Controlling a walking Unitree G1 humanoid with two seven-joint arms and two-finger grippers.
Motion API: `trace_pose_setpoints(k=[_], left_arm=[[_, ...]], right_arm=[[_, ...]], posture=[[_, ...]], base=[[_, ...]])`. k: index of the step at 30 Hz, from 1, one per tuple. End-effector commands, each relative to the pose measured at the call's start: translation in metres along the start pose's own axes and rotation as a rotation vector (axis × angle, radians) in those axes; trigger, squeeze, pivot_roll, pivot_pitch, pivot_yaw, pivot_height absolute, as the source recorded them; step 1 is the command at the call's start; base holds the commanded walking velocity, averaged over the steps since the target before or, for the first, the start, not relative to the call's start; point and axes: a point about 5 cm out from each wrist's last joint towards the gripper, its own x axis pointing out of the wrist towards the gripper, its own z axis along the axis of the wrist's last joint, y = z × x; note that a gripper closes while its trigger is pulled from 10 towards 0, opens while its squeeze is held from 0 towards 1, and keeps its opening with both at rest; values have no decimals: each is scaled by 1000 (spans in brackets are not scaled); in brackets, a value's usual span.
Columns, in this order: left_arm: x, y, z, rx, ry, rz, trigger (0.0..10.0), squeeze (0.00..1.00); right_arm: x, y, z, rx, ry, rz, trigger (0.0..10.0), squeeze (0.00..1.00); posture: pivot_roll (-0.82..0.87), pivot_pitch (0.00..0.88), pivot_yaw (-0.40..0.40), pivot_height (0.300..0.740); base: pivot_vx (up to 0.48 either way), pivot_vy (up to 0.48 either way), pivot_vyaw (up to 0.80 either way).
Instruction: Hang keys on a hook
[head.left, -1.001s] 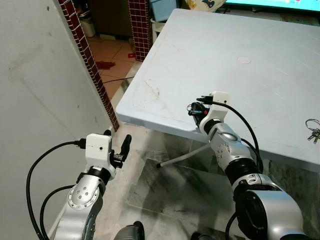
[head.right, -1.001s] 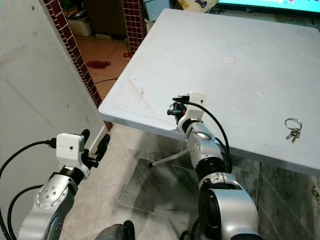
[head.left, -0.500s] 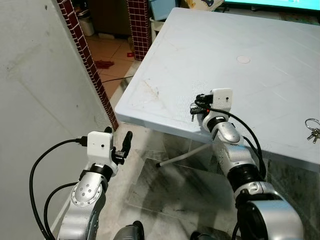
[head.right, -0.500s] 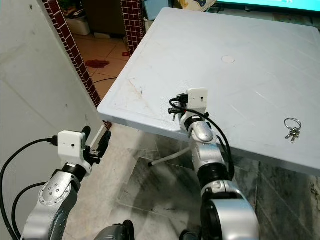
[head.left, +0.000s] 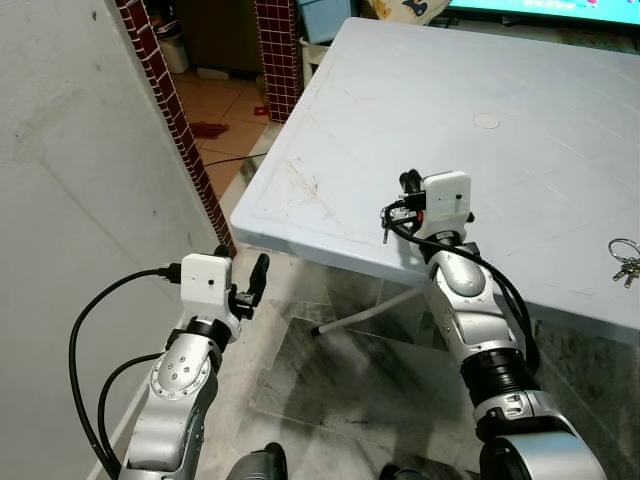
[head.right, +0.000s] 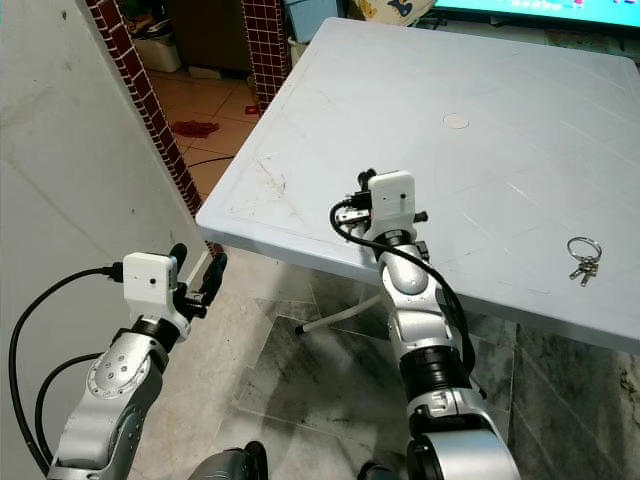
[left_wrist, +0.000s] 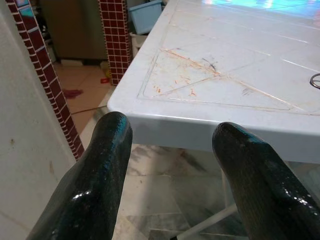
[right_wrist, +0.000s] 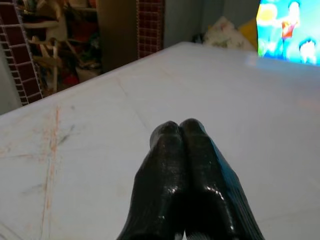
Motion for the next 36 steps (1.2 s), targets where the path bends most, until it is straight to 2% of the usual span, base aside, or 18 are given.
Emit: trace_pose_setpoints(k=[1, 2, 5, 15, 22, 36], left_arm=[[-2, 4, -3, 12, 14, 16, 10000, 0], [-2, 5, -4, 12, 17, 16, 10000, 0], [-3, 6, -4, 15, 18, 17, 10000, 0], [-4, 8, -3, 22, 17, 20, 10000, 0], [-5, 7, -3, 20, 19, 17, 10000, 0], [-7, 8, -3, 20, 23, 17, 10000, 0]], right_arm=[[-1, -6, 1, 30, 10, -31, 10000, 1000], [-1, -8, -1, 26, 30, -44, 10000, 1000], [0, -8, -6, 99, 91, -40, 10000, 1000], [-1, -2, -6, 115, 105, -26, 10000, 1000], [-2, 6, -14, 127, 164, 25, 10000, 1000], [3, -7, -18, 143, 225, 3, 10000, 1000]], posture=[[102, 122, 50, 740], [104, 121, 52, 740], [110, 123, 56, 740], [114, 127, 60, 740], [112, 131, 61, 740], [119, 139, 62, 740]], base=[[0, 0, 0], [0, 0, 0], [0, 0, 0], [0, 0, 0], [0, 0, 0], [0, 0, 0]])
